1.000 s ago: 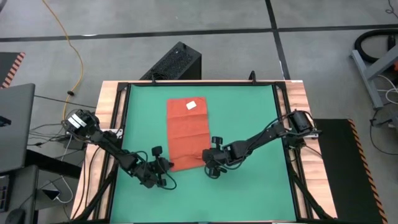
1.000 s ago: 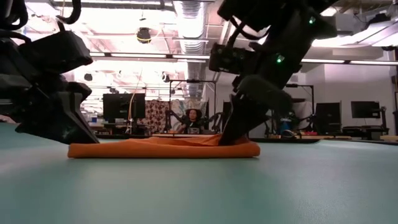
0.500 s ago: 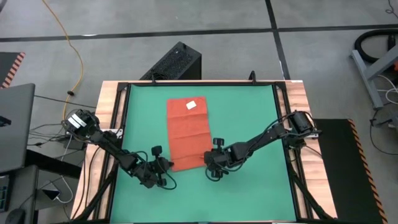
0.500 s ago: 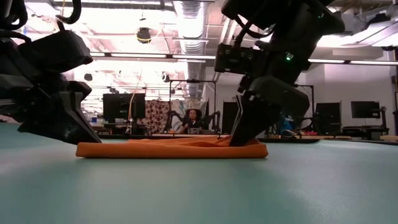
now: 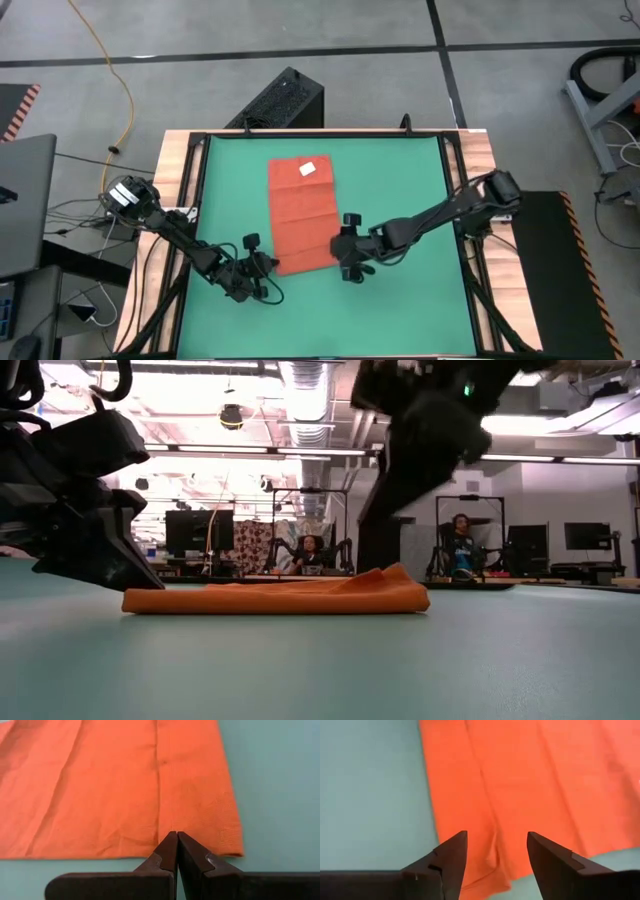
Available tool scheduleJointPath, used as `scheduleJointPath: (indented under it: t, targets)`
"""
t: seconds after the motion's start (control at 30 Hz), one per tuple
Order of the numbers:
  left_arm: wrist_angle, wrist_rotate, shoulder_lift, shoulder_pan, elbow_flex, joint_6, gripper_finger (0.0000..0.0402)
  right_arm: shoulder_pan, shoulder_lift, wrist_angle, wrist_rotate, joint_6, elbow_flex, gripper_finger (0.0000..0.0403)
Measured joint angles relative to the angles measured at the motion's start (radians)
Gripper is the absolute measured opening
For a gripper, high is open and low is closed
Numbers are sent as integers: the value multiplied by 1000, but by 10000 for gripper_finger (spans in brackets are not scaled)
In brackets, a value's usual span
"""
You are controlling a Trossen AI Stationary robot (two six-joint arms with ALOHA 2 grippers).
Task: Roll towel
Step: Roll the orange microfiber towel
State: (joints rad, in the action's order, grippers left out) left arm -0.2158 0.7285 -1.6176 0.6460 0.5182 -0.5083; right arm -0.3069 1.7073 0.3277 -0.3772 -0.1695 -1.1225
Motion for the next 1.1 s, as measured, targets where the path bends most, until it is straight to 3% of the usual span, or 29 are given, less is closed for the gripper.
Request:
scheduleJointPath:
  t: [0.07, 0.17, 0.4, 0.53, 0.8, 1.1]
  targets:
    - [0, 2, 0, 0, 0, 0, 0, -11, -24, -9, -22, 28, 0, 225]
    - [0, 15, 0, 0, 0, 0, 0, -41, -44, -176, -40, 98, 71, 198]
    - [0, 18, 0, 0, 0, 0, 0, -58, -48, -554, -41, 91, 308, 67]
    - [-1, 14, 0, 0, 0, 0, 0, -48, -48, -673, -41, 63, 392, 13]
    - [-8, 16, 0, 0, 0, -24, 0, -33, 13, -790, -13, 45, 435, 32]
    - [-12, 13, 0, 0, 4, -34, 0, -3, 113, -793, -13, -22, 435, 14]
